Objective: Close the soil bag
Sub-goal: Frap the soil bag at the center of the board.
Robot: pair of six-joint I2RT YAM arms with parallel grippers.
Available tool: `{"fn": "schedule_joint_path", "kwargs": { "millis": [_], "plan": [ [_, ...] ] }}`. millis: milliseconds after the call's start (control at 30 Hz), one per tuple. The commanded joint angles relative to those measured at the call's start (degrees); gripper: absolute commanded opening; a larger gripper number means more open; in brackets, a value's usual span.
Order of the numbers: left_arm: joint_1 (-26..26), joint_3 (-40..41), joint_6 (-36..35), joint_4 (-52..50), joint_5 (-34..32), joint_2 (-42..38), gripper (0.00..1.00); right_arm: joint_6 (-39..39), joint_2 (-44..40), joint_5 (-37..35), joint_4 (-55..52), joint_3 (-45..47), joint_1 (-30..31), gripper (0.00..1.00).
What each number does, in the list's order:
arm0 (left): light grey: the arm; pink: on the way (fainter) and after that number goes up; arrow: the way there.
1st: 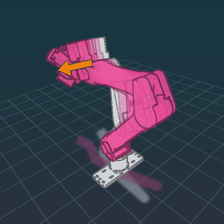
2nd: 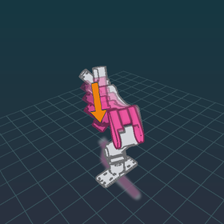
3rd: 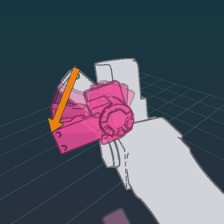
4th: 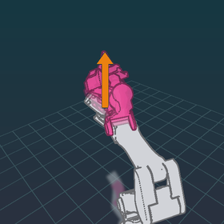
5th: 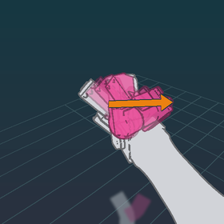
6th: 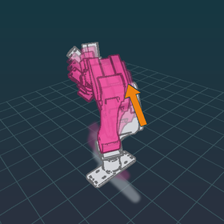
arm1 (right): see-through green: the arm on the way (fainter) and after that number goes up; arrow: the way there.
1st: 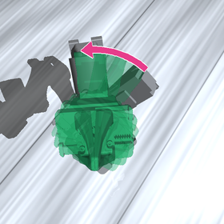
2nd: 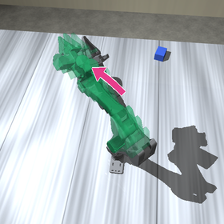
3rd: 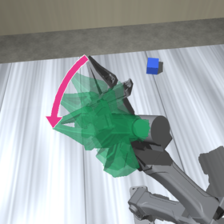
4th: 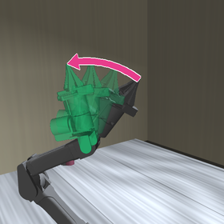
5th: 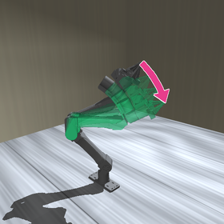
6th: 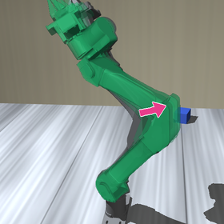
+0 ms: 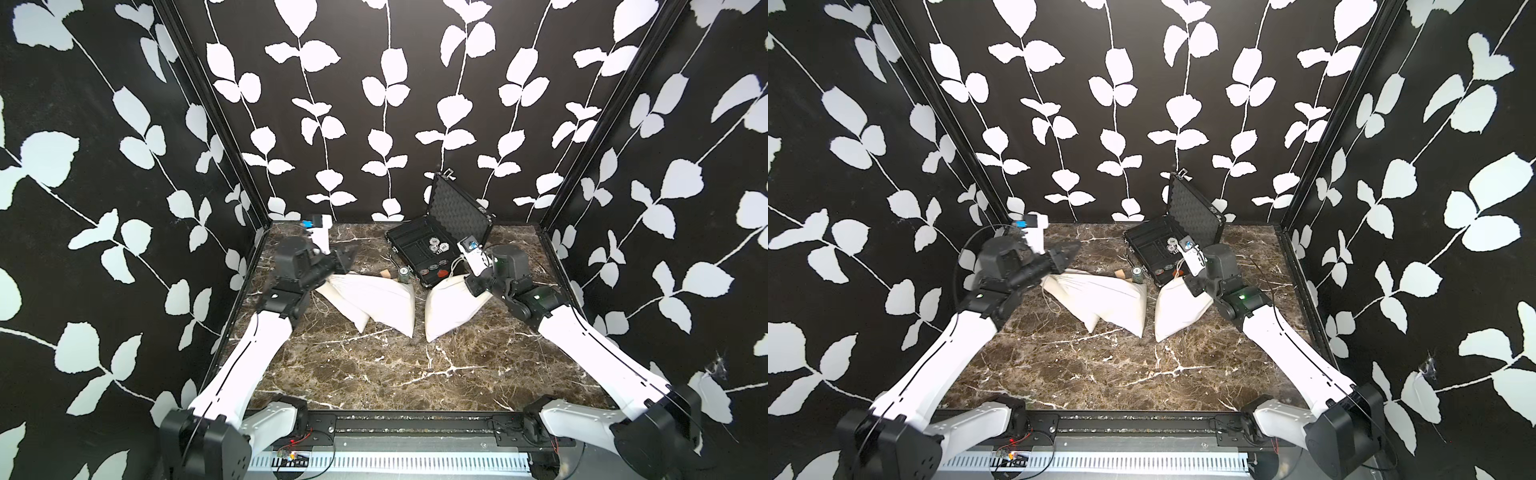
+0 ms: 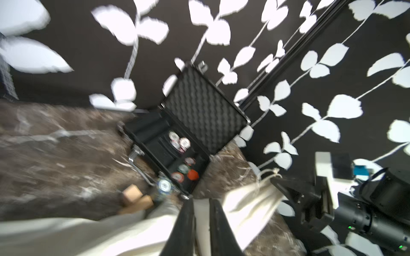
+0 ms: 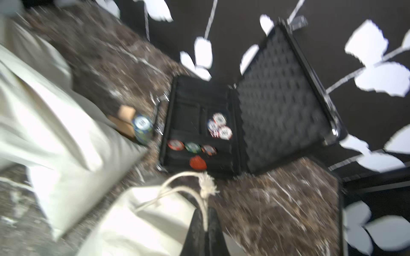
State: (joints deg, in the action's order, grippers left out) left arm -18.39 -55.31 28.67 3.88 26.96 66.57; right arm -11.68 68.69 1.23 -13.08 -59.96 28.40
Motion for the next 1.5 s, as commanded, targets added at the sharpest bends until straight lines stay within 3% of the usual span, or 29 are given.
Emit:
{"fn": "schedule_joint_path", "kwargs": {
  "millis": [0, 167, 300, 667, 767, 833, 867, 933, 967, 1000, 1100, 1200, 1467],
  "plan": [
    [-5.03, -0.19, -6.07, 8.36, 0.39, 2.82, 0.34, 2.15, 0.79, 8.93, 6.13, -3.87, 1.78, 0.00],
    [-11.73, -3.74, -16.29, 9.57, 0.46, 6.94, 0.55, 1.17, 2.42, 13.30, 6.20, -7.90, 4.19, 0.00],
    [-13.22, -6.48, -22.15, 10.05, 1.67, 9.81, 0.65, 0.17, 3.83, 15.90, 6.17, -10.35, 5.61, 0.00],
    [-13.53, -11.94, -27.94, 8.10, 13.55, 15.38, 0.68, -1.40, 6.82, 18.73, 4.82, -13.75, 7.41, 0.00],
    [-13.62, -12.93, -28.91, 6.93, 13.72, 16.48, 0.61, -1.73, 7.08, 19.65, 4.20, -14.41, 7.69, 0.00],
    [-13.69, -14.15, -29.17, 5.63, 13.76, 17.49, 0.49, -1.88, 7.19, 20.33, 4.04, -14.73, 7.77, 0.00],
    [-13.62, -14.93, -29.11, 4.74, 14.07, 17.92, 0.39, -2.05, 7.12, 20.52, 3.74, -14.78, 7.78, 0.00],
    [-13.66, -15.72, -29.19, 3.45, 13.45, 17.68, 0.09, -3.19, 6.73, 19.29, 2.74, -14.80, 7.81, 0.00],
    [-13.67, -15.39, -29.01, 3.11, 11.73, 16.94, 0.00, -3.69, 6.32, 17.38, 2.43, -14.61, 7.75, 0.00],
    [-13.64, -14.79, -28.75, 3.00, 9.91, 15.47, 0.00, -4.25, 5.70, 15.15, 2.58, -13.95, 7.69, 0.00],
    [-13.63, -12.65, -27.86, 2.64, 3.32, 9.94, 0.00, -6.40, 3.07, 5.42, 4.53, -10.39, 7.72, 0.20],
    [-13.60, -11.26, -25.46, 2.30, -0.86, 4.96, 0.00, -8.18, 0.94, -1.12, 6.22, -7.55, 7.71, 0.32],
    [-13.60, -11.31, -21.60, 2.64, -0.27, 0.41, 0.00, -10.49, 1.04, 0.68, 9.82, -5.30, 7.72, 0.45]
  ]
}}
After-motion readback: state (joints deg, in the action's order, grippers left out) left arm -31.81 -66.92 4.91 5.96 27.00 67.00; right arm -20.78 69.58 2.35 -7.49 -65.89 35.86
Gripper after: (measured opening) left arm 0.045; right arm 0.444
